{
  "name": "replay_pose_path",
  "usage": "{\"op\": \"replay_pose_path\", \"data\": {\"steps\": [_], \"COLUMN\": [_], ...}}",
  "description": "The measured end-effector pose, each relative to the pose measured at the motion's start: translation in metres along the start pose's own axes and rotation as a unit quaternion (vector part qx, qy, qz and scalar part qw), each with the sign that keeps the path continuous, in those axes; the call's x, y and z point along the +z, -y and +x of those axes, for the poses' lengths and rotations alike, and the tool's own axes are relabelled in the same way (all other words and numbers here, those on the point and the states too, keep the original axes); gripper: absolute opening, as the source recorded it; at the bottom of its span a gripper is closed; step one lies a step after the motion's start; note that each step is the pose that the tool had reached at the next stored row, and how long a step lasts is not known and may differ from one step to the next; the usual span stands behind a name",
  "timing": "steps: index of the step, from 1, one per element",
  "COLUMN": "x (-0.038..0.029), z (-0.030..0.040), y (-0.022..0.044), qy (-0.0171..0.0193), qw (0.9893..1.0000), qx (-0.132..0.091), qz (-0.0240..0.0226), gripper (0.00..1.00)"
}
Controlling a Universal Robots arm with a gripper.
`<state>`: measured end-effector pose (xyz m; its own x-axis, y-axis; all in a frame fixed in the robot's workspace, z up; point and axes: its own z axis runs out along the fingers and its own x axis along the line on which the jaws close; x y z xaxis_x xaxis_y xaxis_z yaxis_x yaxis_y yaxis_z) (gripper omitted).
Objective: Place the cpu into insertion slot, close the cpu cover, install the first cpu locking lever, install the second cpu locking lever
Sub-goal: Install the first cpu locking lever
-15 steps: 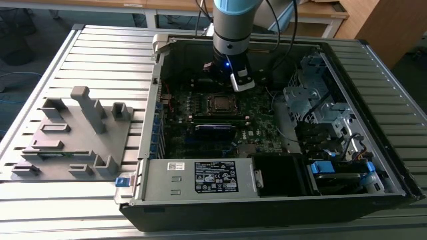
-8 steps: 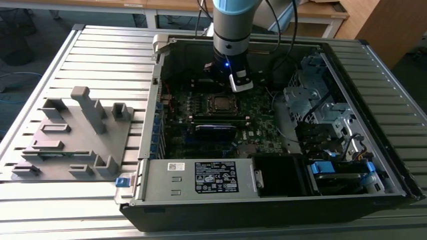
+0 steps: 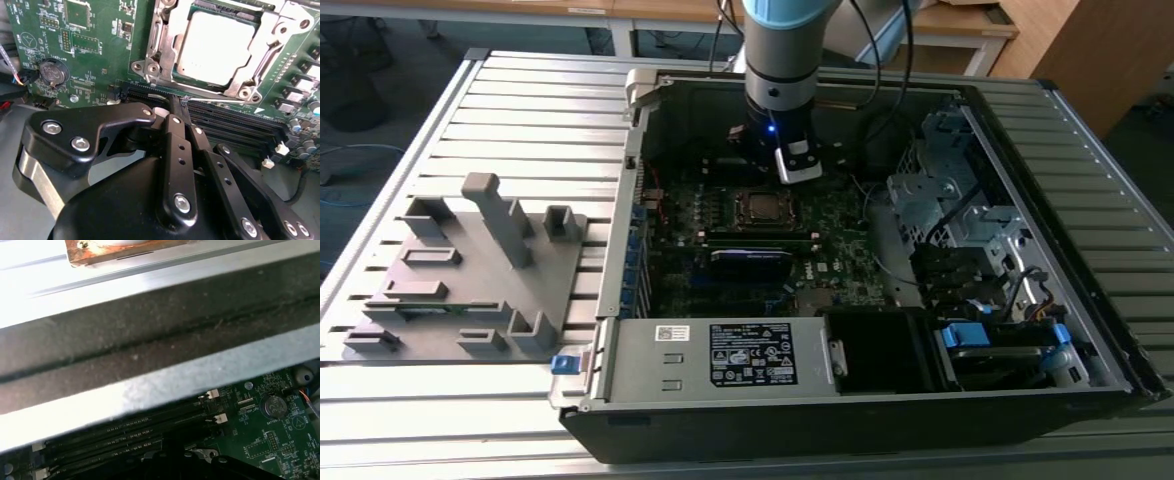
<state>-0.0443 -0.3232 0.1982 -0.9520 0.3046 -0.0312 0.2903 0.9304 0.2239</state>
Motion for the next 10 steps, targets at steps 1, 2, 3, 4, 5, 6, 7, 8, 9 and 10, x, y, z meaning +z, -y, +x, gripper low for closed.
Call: {"op": "replay_pose_path", "data": {"steps": [1, 2, 3, 4, 5, 6, 7, 8, 9, 10], "x": [0.0001, 0.0002, 0.0004, 0.0005, 0.0006, 0.0007, 0.0009, 0.001, 0.0011, 0.0013], "z": [0.0004, 0.0009, 0.0014, 0.002, 0.0026, 0.0032, 0.0038, 0.0044, 0.0051, 0.0058], "y": [-0.0001, -0.0002, -0.0003, -0.0005, -0.0007, -0.0009, -0.0011, -0.0014, -0.0017, -0.0022], "qy": [0.0007, 0.0014, 0.0022, 0.0028, 0.0035, 0.0042, 0.0048, 0.0055, 0.0063, 0.0072], "qw": [1.0, 1.0, 1.0, 0.9999, 0.9999, 0.9999, 0.9998, 0.9998, 0.9998, 0.9998], "qx": [0.003, 0.006, 0.008, 0.011, 0.013, 0.015, 0.017, 0.018, 0.019, 0.02], "qz": [0.0003, 0.0005, 0.0008, 0.0012, 0.0014, 0.0018, 0.0022, 0.0029, 0.0038, 0.0048], "gripper": [0.1, 0.1, 0.1, 0.1, 0.1, 0.1, 0.1, 0.1, 0.1, 0.1]}}
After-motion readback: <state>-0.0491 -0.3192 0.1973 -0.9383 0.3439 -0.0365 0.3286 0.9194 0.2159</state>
